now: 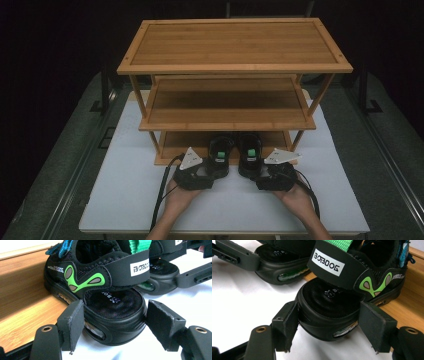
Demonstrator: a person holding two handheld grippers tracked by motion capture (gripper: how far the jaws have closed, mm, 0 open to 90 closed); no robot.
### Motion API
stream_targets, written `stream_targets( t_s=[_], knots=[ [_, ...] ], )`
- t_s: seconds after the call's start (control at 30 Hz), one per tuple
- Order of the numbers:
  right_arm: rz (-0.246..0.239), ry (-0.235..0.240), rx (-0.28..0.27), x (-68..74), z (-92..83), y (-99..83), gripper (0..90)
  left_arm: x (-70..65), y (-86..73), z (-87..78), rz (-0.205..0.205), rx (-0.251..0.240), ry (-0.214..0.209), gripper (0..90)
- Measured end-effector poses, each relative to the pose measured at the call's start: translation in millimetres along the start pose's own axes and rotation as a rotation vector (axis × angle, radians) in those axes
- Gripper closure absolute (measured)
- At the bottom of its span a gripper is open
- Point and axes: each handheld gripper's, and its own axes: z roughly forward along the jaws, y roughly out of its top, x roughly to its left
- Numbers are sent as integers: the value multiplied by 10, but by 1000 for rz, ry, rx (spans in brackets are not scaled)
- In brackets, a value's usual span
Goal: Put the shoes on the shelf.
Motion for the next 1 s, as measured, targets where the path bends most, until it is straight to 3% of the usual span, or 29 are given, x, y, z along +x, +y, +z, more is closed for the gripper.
stream_targets(
  t_s=[0.53, 0.73, 0.87, 0.93, 1.0],
  knots=[
    [22, -29, -23, 16, 100, 50, 342, -45, 28, 108, -3, -26, 9, 346],
    [26, -57, -33, 68, 84, 32, 373, -96, 31, 61, 21, -13, 20, 356],
    [36, -103, -22, 137, 67, 7, 376, -134, 17, 10, 32, 1, 55, 356],
    [52, -124, -18, 164, 51, -9, 400, -151, -2, -20, 34, 3, 72, 412],
    [56, -137, -50, 209, 9, -31, 493, -169, -20, -31, 37, 11, 62, 480]
  ],
)
